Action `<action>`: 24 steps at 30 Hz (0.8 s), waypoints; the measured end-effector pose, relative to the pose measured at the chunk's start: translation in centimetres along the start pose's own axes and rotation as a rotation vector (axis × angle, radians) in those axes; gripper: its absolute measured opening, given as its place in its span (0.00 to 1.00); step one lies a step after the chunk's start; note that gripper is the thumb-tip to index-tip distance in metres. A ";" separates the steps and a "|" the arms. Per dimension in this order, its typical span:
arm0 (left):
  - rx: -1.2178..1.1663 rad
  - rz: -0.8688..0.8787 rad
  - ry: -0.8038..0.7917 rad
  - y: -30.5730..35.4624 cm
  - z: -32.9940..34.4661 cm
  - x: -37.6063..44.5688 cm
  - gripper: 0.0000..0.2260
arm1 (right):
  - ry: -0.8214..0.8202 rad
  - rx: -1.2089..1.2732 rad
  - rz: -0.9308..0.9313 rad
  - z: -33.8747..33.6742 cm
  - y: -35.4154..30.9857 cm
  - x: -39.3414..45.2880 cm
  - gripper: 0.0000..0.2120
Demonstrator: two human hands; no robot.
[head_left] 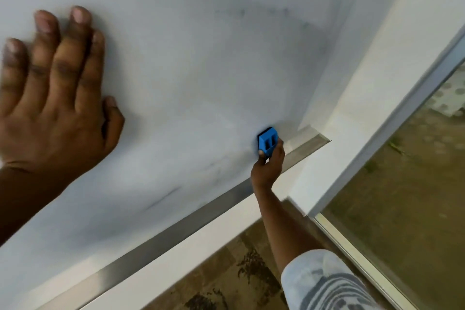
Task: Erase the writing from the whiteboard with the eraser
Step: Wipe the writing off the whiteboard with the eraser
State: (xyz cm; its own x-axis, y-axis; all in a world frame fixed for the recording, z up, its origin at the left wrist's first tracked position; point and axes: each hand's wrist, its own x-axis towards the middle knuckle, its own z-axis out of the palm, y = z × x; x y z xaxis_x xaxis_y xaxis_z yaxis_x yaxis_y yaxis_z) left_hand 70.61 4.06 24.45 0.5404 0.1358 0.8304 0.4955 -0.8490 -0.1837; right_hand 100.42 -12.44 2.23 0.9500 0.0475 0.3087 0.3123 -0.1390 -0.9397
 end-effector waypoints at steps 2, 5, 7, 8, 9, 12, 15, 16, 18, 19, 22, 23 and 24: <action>0.070 0.086 0.023 0.7 -1.5 0.4 0.32 | -0.017 -0.001 0.074 0.5 -0.8 -2.9 0.28; 0.148 0.118 0.030 1.6 -3.3 0.7 0.31 | -0.054 -0.043 0.124 1.1 -2.3 -6.3 0.29; 0.140 0.161 -0.048 1.1 -4.8 0.1 0.32 | -0.100 -0.048 0.144 1.5 -3.6 -9.4 0.30; 0.131 0.159 -0.083 0.7 -5.1 -0.5 0.32 | -0.118 -0.054 0.141 1.9 -3.7 -10.8 0.30; 0.108 0.167 -0.094 -0.7 -6.2 -1.4 0.32 | -0.130 -0.061 0.136 2.1 -4.8 -13.0 0.30; 0.100 0.177 -0.054 -5.5 -9.6 -5.3 0.30 | -0.132 -0.029 0.113 2.8 -6.7 -18.1 0.30; 0.073 0.169 -0.034 -11.6 -13.2 -9.0 0.30 | -0.152 -0.037 0.107 3.6 -8.9 -22.9 0.29; 0.061 0.170 -0.040 -14.0 -14.7 -10.5 0.30 | -0.146 -0.032 0.100 4.0 -9.8 -25.2 0.29; 0.061 0.157 -0.091 -18.4 -16.8 -13.2 0.32 | -0.141 -0.018 0.100 4.7 -11.3 -29.0 0.29; 0.070 0.153 -0.104 -20.4 -17.8 -14.6 0.33 | -0.141 -0.012 0.111 5.1 -12.0 -31.0 0.29; 0.103 0.094 -0.155 -25.7 -22.0 -18.6 0.35 | -0.151 -0.019 0.125 6.4 -14.3 -37.1 0.30; 0.090 0.097 -0.170 -26.9 -23.3 -19.8 0.34 | -0.160 -0.019 0.140 6.8 -14.9 -39.1 0.30; 0.086 0.112 -0.170 -27.5 -24.4 -20.9 0.34 | -0.165 -0.020 0.154 7.0 -15.5 -41.0 0.30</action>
State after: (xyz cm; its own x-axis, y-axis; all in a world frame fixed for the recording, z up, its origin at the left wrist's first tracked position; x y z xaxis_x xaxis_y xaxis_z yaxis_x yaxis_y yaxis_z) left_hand 29.05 12.13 24.97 0.6989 0.1332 0.7027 0.4779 -0.8179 -0.3203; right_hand 56.59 -5.30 3.15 0.9738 0.1856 0.1317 0.1649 -0.1765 -0.9704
